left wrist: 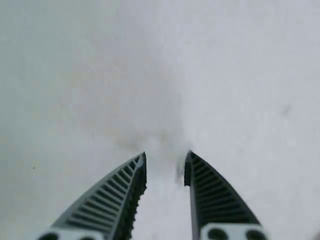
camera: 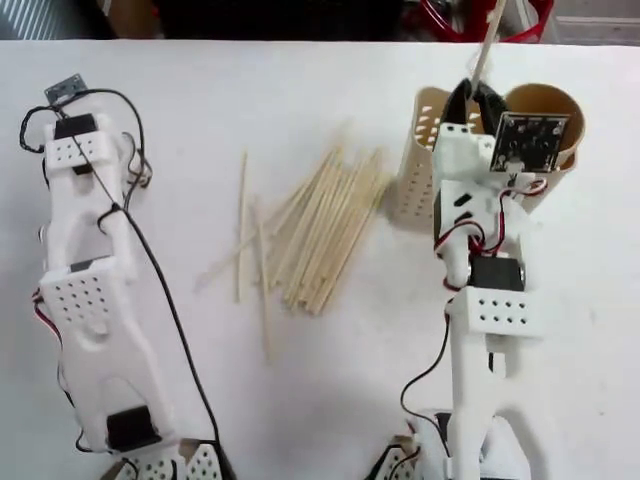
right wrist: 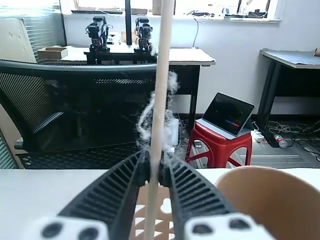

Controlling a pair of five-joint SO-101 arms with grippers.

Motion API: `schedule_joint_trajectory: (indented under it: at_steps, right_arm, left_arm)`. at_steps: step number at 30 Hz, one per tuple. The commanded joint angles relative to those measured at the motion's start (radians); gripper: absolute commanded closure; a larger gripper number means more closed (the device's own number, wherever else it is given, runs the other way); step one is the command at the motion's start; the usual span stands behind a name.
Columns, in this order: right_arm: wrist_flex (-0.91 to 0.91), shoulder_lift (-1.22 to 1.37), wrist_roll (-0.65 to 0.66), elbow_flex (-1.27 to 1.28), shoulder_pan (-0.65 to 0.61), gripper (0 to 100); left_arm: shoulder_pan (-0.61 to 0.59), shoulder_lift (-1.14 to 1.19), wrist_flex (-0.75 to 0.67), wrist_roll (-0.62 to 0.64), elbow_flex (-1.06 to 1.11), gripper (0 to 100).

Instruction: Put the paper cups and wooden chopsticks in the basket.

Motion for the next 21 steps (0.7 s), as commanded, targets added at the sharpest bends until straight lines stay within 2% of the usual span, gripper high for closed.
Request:
schedule_joint_trajectory:
  at_steps: [1,7,15,17,19,21]
  right_arm:
    - [-0.038,-0.028,-0.003,0.018,0.005,97.2]
    - [0.087,-0.038,-0.006,-0.003,0.001,82.4]
    - [0.372,-0.039,-0.003,-0.132,-0.013,81.5]
    - [0.424,-0.050,-0.003,-0.147,-0.013,81.5]
    - [0.469,-0.090,-0.003,-0.143,-0.015,81.5]
    - [0.478,-0.143,-0.002,-0.123,-0.015,81.5]
  left_arm:
    - [0.013,-0.007,-0.015,0.009,-0.052,86]
    - [0.013,-0.005,-0.015,0.009,-0.051,86]
    - [0.045,-0.015,-0.003,0.002,-0.054,88]
    - [0.070,-0.027,0.066,-0.091,-0.074,92]
    - [0.090,-0.054,0.163,-0.245,-0.138,96]
    - [0.105,-0.068,0.207,-0.264,-0.166,97]
